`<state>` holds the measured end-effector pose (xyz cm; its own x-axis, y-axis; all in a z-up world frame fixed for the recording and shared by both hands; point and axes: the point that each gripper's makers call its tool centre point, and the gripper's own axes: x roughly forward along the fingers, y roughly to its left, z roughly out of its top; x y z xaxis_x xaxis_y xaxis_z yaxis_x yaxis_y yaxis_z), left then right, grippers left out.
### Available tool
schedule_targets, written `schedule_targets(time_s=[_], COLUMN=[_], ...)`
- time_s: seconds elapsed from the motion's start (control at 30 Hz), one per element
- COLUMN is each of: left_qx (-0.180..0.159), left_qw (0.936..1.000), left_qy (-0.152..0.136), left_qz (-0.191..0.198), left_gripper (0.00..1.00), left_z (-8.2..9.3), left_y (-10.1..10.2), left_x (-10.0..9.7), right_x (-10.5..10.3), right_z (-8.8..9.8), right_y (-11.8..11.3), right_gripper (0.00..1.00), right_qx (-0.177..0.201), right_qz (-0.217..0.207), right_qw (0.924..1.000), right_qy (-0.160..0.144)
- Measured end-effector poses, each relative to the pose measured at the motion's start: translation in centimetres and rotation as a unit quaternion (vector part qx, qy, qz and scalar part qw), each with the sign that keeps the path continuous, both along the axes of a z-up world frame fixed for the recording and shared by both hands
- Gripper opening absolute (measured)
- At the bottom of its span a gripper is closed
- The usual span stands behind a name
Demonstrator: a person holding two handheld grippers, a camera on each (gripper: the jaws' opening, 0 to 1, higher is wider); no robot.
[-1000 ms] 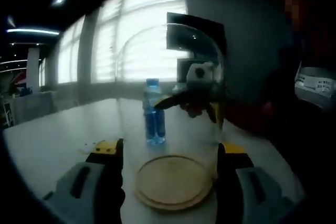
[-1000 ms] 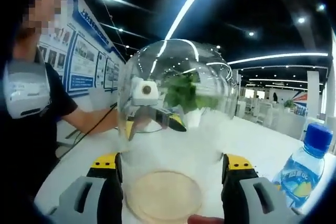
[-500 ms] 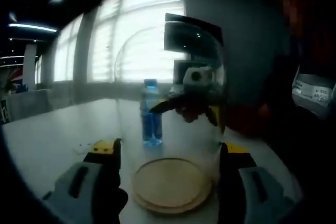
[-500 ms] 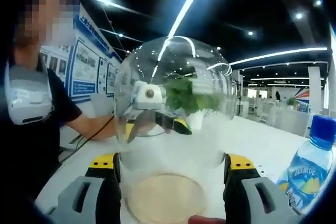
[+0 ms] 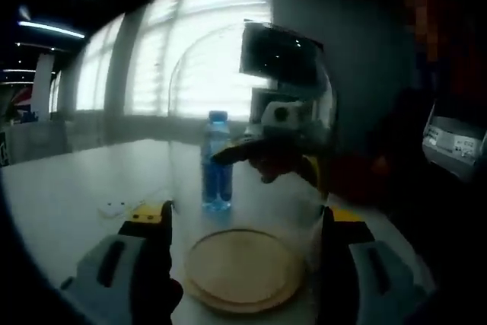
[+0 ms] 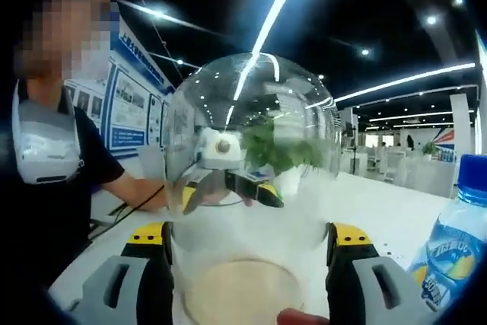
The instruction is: Open the cover put in the Mizone put the cover back on
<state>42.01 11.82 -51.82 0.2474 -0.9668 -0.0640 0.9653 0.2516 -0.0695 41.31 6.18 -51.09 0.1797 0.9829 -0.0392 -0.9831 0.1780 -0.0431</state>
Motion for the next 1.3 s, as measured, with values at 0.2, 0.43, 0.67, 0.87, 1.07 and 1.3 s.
schedule_targets(time_s=[0.2,0.43,0.67,0.87,1.07,1.3], left_qx=[-0.013,-0.020,-0.004,0.002,0.000,0.001], left_qw=[0.9998,0.9997,1.0000,1.0000,1.0000,0.9999], left_qy=[0.015,0.001,-0.004,0.000,-0.003,-0.011], left_qz=[-0.004,-0.012,-0.001,0.005,0.006,0.008], left_gripper=[0.70,0.69,0.70,0.69,0.69,0.69], left_z=[0.17,0.48,0.40,0.36,0.34,0.23], left_y=[0.05,0.18,-0.06,-0.03,-0.08,-0.32], left_x=[-0.06,-0.05,-0.10,-0.13,-0.07,-0.06], right_x=[0.03,0.08,0.11,0.16,0.24,0.38], right_z=[0.04,0.04,0.00,-0.36,-0.67,-0.58], right_y=[0.03,0.07,0.24,0.49,0.73,0.89], right_gripper=[0.77,0.78,0.79,0.80,0.82,0.83], right_qx=[0.007,0.013,0.014,0.003,-0.004,0.000], right_qz=[-0.001,0.000,0.000,-0.001,-0.003,-0.003], right_qw=[1.0000,0.9999,0.9999,0.9999,0.9999,1.0000], right_qy=[0.000,0.001,0.005,-0.010,-0.014,-0.004])
